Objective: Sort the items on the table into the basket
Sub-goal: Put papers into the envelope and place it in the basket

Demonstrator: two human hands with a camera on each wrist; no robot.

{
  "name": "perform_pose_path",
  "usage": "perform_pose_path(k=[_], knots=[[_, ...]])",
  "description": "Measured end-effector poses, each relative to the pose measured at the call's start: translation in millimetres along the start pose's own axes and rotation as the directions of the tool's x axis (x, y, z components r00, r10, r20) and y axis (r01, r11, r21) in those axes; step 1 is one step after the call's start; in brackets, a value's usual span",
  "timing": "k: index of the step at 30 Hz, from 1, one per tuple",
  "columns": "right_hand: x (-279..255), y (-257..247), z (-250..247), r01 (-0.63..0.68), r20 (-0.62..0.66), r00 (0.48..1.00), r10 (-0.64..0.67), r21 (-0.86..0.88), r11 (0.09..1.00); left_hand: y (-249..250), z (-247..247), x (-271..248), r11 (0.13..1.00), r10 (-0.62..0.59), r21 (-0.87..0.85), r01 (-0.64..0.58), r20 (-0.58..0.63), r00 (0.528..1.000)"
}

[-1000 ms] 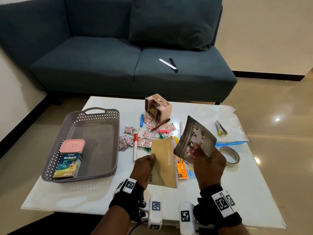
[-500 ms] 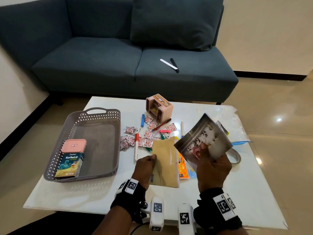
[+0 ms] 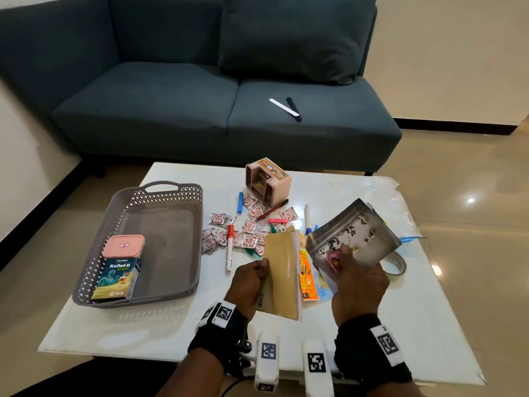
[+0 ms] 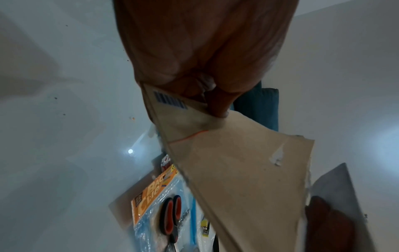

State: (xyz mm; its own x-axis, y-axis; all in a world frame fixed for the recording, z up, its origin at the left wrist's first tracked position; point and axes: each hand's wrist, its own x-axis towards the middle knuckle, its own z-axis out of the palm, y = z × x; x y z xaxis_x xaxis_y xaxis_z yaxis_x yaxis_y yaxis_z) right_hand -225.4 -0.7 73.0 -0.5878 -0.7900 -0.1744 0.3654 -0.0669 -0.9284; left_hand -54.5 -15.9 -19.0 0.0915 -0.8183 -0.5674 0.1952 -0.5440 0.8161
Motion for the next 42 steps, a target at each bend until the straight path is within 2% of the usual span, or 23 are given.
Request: perform_pose_path(k=[3, 9, 13, 16, 19, 22, 24, 26, 29, 30, 31, 33, 34, 36, 39, 42], knots=[[-1.8, -0.5, 2.8, -0.051, 0.037, 0.998, 0.049, 0.042, 0.998, -0.8, 1.5, 1.5, 1.0, 0.002, 0.022, -0.001, -0.013, 1.0], [1.7, 13.4, -0.4, -0.048, 0.005, 0.999, 0.049, -0.11, 0.993, 0.5, 2.0, 0.2, 0.998, -0.015, -0.055, 0.017, 0.04, 0.999], [6.7, 20.2, -3.7, 0.061, -0.016, 0.998, -0.068, -0.289, 0.955, 1.4, 2.4, -2.2, 0.997, -0.021, -0.072, 0.025, 0.056, 0.998], [3.9, 14.4, -2.3, 0.199, 0.016, 0.976, -0.215, -0.454, 0.868, 4.0, 1.6, -5.5, 1.0, -0.008, -0.03, 0.008, 0.031, 0.999], [-2.8, 8.4, -1.6, 0.412, 0.133, 0.903, -0.409, -0.54, 0.734, 1.2, 0.7, -4.0, 0.999, 0.029, 0.02, -0.028, -0.027, 0.999], [-8.6, 3.6, -0.2, 0.669, 0.315, 0.727, -0.61, -0.524, 0.527, -2.2, -0.1, -2.1, 0.994, 0.085, 0.081, -0.08, -0.058, 0.995], [-11.5, 3.4, -1.2, 0.752, 0.421, 0.649, -0.634, -0.482, 0.45, -3.1, 0.6, -2.5, 0.987, 0.123, 0.113, -0.114, -0.079, 0.989], [-11.3, 6.7, -3.9, 0.781, 0.481, 0.621, -0.619, -0.455, 0.429, -3.2, 2.3, -3.9, 0.982, 0.155, 0.122, -0.145, -0.076, 0.985], [-13.8, 14.1, -4.4, 0.762, 0.5, 0.645, -0.578, -0.475, 0.439, -1.3, 4.9, -8.8, 0.988, 0.134, 0.089, -0.129, -0.047, 0.99], [-14.4, 15.1, -3.2, 0.73, 0.477, 0.68, -0.557, -0.507, 0.458, 1.5, 5.3, -11.7, 0.992, 0.116, 0.049, -0.114, -0.049, 0.992], [-13.9, 15.7, -2.4, 0.668, 0.443, 0.743, -0.502, -0.544, 0.508, 4.4, 5.9, -14.3, 0.995, 0.098, 0.015, -0.098, -0.055, 0.994], [-10.8, 18.5, -2.0, 0.46, 0.363, 0.885, -0.292, -0.589, 0.664, 9.2, 6.1, -16.5, 0.995, 0.092, -0.036, -0.094, -0.068, 0.993], [-8.2, 21.3, -2.6, 0.36, 0.332, 0.924, -0.187, -0.597, 0.717, 11.6, 5.8, -17.2, 0.993, 0.095, -0.061, -0.1, -0.082, 0.992], [-2.6, 23.5, -4.6, 0.245, 0.31, 0.949, -0.063, -0.592, 0.768, 16.3, 4.6, -17.6, 0.988, 0.113, -0.09, -0.125, -0.128, 0.985], [0.4, 19.8, -7.5, 0.121, 0.305, 0.95, 0.06, -0.542, 0.831, 21.4, 3.8, -19.0, 0.979, 0.193, -0.033, -0.203, -0.188, 0.963], [1.3, 13.5, -7.2, -0.022, 0.264, 0.948, 0.177, -0.501, 0.865, 24.3, 7.0, -23.5, 0.954, 0.297, 0.029, -0.297, -0.19, 0.936]])
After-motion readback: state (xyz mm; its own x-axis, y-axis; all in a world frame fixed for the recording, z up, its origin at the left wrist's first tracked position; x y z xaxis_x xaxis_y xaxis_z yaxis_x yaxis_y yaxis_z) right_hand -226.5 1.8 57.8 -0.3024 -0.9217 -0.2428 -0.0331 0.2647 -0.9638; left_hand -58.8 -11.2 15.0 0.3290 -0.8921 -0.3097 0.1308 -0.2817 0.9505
